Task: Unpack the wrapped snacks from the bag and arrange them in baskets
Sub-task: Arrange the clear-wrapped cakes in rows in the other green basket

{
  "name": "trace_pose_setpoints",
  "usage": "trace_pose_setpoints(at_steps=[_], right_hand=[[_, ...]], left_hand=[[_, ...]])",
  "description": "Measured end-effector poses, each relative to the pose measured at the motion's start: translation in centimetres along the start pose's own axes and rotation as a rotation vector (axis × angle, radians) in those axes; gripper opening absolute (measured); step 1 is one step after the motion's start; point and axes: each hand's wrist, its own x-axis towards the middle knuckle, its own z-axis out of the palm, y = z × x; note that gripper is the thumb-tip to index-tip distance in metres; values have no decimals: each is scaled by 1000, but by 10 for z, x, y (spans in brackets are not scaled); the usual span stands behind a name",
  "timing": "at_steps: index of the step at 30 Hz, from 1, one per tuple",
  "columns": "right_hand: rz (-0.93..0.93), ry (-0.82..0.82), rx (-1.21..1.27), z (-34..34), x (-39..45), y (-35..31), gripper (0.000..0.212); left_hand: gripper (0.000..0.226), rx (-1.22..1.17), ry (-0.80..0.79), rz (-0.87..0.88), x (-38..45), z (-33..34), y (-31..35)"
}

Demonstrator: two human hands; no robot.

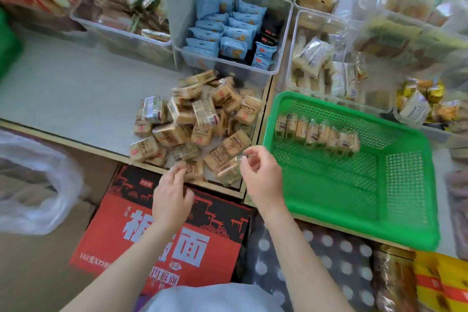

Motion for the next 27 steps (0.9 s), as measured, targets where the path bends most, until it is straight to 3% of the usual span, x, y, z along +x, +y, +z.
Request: trace_pose_setpoints(at_steps=[3,7,12,16,18,22,25,27], right_hand=[[-42,-300,-206,53,-8,5,47],[111,-365,-582,77,-1,22,77],[120,-307,-619,76,1,25,62],[175,-240,-546,75,0,22,44],[211,-202,-482,73,-4,18,37],[111,-183,-376,67,-19,-3,30],[57,-297,-198,49,-26,-22,30],[125,-440,-8,35,-24,-34,30]], left_hand=[[60,5,-90,5,0,-1,-23],[52,-26,-119,-15,22,-9,-25],[48,26,-158,87,41,-23,-25],[67,38,-143,59,47,-31,-27],[63,-161,-176,-77,42,-40,-27],[37,-918,-336,-443,32,-57,-27],[34,-1297,-377,-613,27,-68,-28],[34,-1382,-421,-621,26,-76,-29]])
